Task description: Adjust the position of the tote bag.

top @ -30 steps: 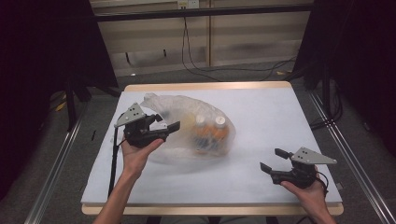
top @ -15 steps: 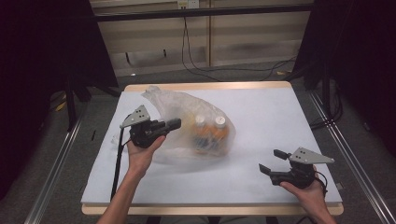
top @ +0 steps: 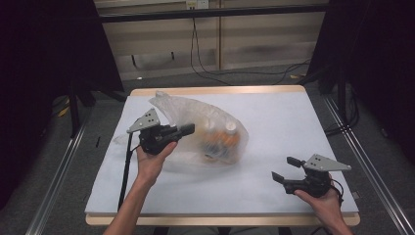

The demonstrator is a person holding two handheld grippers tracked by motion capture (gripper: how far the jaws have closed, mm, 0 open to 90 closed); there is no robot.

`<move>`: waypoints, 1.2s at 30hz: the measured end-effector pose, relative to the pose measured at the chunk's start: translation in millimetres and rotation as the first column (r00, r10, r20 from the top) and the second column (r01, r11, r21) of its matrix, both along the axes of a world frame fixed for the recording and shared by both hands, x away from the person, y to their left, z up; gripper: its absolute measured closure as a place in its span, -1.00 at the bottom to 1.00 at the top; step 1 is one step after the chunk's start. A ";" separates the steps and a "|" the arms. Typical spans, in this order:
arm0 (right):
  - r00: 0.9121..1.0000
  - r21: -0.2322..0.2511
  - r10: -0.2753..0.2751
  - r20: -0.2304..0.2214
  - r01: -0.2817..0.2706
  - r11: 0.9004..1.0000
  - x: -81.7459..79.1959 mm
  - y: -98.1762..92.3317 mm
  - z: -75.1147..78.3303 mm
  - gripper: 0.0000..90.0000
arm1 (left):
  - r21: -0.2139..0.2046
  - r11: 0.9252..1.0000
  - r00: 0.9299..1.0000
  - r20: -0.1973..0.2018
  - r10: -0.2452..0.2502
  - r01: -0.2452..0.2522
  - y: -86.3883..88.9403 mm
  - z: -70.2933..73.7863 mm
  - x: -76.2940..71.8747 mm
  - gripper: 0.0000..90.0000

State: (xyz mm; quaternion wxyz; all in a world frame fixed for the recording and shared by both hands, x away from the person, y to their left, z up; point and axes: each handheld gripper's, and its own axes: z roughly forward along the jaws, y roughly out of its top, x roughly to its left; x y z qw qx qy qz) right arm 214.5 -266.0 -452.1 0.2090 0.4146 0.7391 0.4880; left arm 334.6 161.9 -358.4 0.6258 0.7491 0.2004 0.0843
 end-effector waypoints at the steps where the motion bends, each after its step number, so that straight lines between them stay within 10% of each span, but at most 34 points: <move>1: 1.000 0.002 0.001 -0.001 -0.001 1.000 0.0 -0.1 0.1 -0.54 | -0.002 1.000 1.000 0.007 0.002 -0.002 -1.3 2.9 -0.2 1.00; 27: 1.000 0.043 0.028 0.002 -0.028 0.999 0.7 -2.7 8.4 -0.47 | -0.036 0.997 0.997 0.047 -0.066 0.068 -30.1 32.8 3.4 1.00; 36: 0.993 0.076 0.103 0.061 -0.108 0.991 18.0 12.7 52.1 0.06 | 0.005 0.997 0.996 0.042 -0.083 0.083 -42.3 33.3 4.6 1.00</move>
